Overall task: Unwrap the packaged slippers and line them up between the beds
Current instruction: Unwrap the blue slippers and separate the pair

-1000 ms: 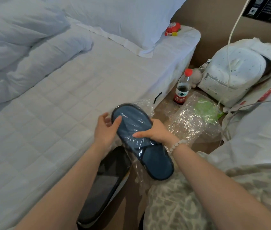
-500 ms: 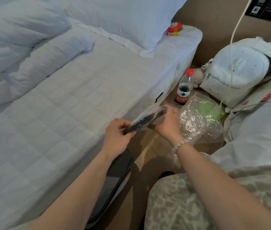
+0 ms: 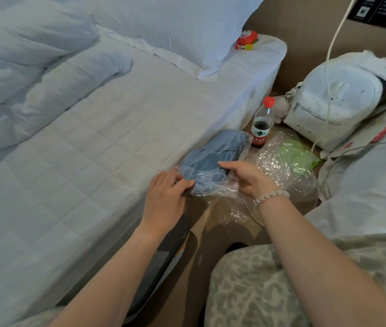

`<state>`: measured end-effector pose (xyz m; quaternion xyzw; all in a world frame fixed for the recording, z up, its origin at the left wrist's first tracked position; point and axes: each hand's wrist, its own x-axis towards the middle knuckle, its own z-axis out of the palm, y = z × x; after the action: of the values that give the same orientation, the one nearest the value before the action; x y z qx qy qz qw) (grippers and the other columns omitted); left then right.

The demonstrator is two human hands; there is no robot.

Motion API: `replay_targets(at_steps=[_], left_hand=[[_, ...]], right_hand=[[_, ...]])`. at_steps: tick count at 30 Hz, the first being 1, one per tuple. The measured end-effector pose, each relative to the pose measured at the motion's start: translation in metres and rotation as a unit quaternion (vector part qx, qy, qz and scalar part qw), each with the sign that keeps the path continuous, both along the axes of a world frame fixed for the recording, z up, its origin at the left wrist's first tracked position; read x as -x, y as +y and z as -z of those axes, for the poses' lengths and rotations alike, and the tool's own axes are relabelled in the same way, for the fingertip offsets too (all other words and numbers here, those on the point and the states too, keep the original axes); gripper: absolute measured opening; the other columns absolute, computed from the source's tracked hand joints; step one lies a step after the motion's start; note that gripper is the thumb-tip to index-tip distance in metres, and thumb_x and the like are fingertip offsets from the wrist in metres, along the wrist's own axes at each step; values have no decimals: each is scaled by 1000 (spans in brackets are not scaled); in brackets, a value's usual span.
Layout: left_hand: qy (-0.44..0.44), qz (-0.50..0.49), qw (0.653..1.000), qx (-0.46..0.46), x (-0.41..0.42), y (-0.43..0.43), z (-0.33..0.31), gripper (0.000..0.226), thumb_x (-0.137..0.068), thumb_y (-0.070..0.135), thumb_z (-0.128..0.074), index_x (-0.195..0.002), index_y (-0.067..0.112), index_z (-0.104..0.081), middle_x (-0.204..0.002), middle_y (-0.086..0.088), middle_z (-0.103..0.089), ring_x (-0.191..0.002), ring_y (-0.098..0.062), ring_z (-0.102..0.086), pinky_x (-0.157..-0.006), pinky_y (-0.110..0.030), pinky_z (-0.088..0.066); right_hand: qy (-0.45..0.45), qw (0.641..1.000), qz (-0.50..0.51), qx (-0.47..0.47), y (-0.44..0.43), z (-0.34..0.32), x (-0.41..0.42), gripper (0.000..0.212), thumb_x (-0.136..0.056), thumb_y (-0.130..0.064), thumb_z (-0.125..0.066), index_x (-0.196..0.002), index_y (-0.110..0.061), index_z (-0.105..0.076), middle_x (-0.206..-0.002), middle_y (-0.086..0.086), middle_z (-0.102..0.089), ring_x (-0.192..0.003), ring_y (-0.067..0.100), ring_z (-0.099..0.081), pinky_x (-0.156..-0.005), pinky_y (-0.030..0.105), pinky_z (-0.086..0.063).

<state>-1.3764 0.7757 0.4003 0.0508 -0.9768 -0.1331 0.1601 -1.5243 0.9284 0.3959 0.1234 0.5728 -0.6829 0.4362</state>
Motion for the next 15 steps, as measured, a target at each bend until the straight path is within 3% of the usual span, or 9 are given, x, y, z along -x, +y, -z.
replay_targets(at_steps=[2,4,5,7,9,11,15], left_hand=[[-89,-10,996,-2,-1,0,-5,43,-70,16,-72,-113,20,-67,-114,-2,-64,-124,-26,-52,-104,-37,-33],[-162,-33,986,-23,-3,4,-7,60,-74,46,-54,-131,27,-54,-136,6,-51,-136,-17,-34,-113,-34,-17],[-158,-52,985,-33,-3,8,-7,66,-72,57,-47,-131,28,-53,-138,8,-49,-135,-14,-34,-112,-33,-17],[-98,-92,989,-66,-1,19,-8,64,-71,67,-50,-119,27,-59,-126,7,-54,-122,-15,-44,-101,-31,-27],[-53,-110,988,-90,3,29,-11,59,-68,69,-57,-105,23,-60,-109,5,-54,-105,-15,-49,-86,-26,-30],[-24,-115,989,-89,7,37,-13,61,-65,72,-54,-99,22,-58,-100,8,-49,-94,-13,-47,-79,-23,-28],[-41,-127,986,-104,16,43,-20,50,-69,65,-64,-97,24,-56,-93,14,-44,-88,-7,-43,-76,-24,-33]], right_hand=[[14,999,36,-22,-3,5,1,28,-84,-6,-65,-110,0,-55,-79,6,-67,-59,11,-66,-52,21,-53],[20,997,64,-40,-7,7,-1,23,-83,-6,-67,-103,0,-57,-70,4,-65,-45,5,-62,-43,15,-47],[22,996,74,-42,-10,6,-4,17,-83,-7,-68,-97,-1,-59,-67,4,-66,-42,4,-61,-41,14,-46],[32,995,90,-38,-18,6,-8,17,-83,-7,-69,-96,-1,-60,-74,6,-70,-52,7,-66,-45,16,-50],[52,991,114,-39,-25,9,-11,28,-80,-9,-73,-103,-1,-60,-97,13,-71,-80,18,-71,-68,28,-58],[71,987,136,-48,-28,8,-15,24,-77,-11,-75,-95,-8,-59,-107,15,-69,-96,26,-67,-90,41,-53],[88,983,160,-32,-30,3,-22,19,-77,-9,-75,-86,-15,-60,-102,12,-70,-96,26,-67,-91,41,-52]])
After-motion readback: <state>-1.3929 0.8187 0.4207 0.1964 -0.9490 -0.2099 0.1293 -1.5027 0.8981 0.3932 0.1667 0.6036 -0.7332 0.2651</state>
